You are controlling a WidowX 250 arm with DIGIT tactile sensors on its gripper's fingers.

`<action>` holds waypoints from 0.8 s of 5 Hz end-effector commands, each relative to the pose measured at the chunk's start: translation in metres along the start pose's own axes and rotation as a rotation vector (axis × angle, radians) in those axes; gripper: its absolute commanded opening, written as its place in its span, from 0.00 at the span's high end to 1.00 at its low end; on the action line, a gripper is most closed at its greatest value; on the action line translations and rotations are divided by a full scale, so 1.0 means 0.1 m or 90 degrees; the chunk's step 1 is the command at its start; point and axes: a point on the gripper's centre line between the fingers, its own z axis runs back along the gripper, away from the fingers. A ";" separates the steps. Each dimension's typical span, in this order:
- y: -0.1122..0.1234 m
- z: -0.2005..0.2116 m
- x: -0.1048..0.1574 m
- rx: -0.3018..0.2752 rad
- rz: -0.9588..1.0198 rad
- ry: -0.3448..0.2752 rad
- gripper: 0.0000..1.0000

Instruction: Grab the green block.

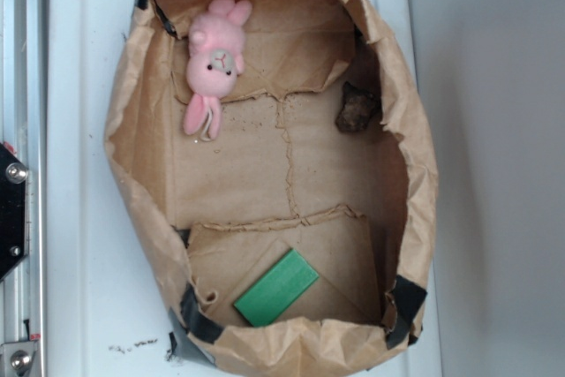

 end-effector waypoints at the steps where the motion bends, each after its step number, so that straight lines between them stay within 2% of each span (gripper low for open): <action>1: 0.00 0.00 0.00 0.000 0.000 0.000 0.00; 2: -0.05 -0.06 0.35 0.044 0.042 -0.037 0.00; 3: -0.02 -0.14 0.59 0.056 0.085 -0.063 0.00; 4: 0.00 -0.20 0.74 0.063 0.117 -0.071 0.00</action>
